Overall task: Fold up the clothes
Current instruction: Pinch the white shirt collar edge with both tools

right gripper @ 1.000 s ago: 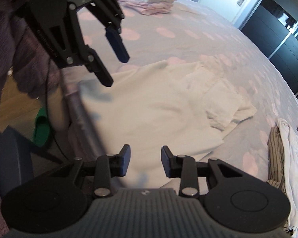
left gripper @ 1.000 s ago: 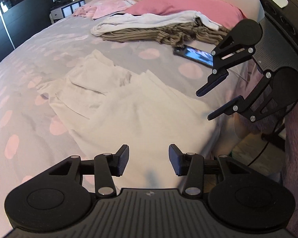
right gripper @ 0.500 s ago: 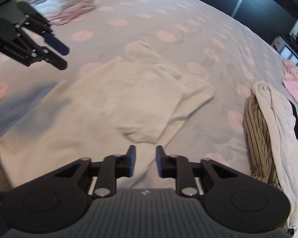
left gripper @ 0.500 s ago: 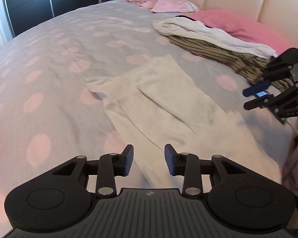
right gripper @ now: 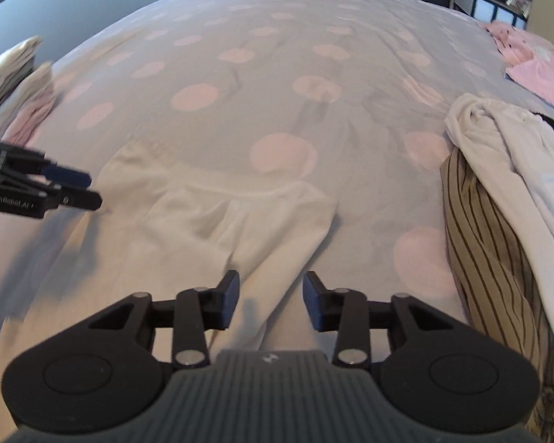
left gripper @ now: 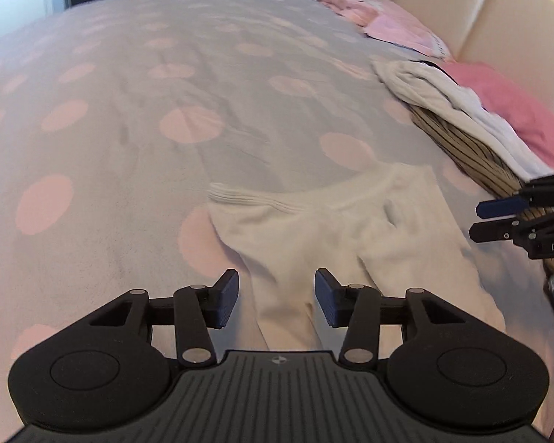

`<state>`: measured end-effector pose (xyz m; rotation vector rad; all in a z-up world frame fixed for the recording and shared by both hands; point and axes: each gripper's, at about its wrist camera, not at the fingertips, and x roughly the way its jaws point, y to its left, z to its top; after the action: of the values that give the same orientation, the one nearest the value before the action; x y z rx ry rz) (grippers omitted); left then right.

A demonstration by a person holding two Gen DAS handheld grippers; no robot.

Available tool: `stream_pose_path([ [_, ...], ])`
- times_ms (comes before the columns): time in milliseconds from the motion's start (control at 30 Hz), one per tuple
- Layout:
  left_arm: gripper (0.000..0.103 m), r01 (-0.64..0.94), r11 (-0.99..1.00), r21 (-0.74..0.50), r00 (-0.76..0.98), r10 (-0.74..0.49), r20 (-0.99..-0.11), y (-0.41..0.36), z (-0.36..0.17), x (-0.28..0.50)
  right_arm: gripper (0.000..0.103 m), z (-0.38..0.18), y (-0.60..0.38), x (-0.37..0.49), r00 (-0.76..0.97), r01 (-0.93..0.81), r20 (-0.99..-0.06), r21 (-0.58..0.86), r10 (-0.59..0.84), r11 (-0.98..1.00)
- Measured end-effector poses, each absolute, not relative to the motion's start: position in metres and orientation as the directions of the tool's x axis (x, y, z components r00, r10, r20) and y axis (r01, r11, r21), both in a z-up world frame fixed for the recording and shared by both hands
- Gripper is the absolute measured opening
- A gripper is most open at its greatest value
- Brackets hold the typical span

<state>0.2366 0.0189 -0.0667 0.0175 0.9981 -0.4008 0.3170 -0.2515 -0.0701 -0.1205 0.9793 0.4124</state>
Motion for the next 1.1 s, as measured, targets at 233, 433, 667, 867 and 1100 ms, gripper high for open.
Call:
stream_pose_path([
  [233,0.051,0.361,0.924,-0.126,0.476,-0.299,-0.827,0.028,-0.088,0.263,0.042,-0.102,-0.263,0.372,0.477,-0.309,-0.829,0.152,0.291,0.939],
  [433,0.049,0.333,0.936,-0.112,0.518,-0.281,-0.808,0.035,-0.084,0.28,0.042,-0.108,-0.266,0.393,0.496,-0.299,-0.797,0.216,0.345,0.929],
  [667,0.046,0.32,0.907,-0.273,0.498,-0.406,-0.766,0.039,-0.085,0.298,0.035,-0.118,-0.272,0.403,0.448,-0.292,-0.757,0.38,0.476,0.878],
  [867,0.01,0.344,0.892,-0.293,0.51,-0.439,-0.74,0.035,-0.082,0.299,0.012,-0.106,-0.265,0.397,0.481,-0.33,-0.737,0.349,0.475,0.877],
  [1100,0.006,0.403,0.858,-0.319,0.553,-0.506,-0.662,0.044,-0.034,0.273,0.01,-0.058,-0.271,0.368,0.533,-0.425,-0.662,0.33,0.527,0.843],
])
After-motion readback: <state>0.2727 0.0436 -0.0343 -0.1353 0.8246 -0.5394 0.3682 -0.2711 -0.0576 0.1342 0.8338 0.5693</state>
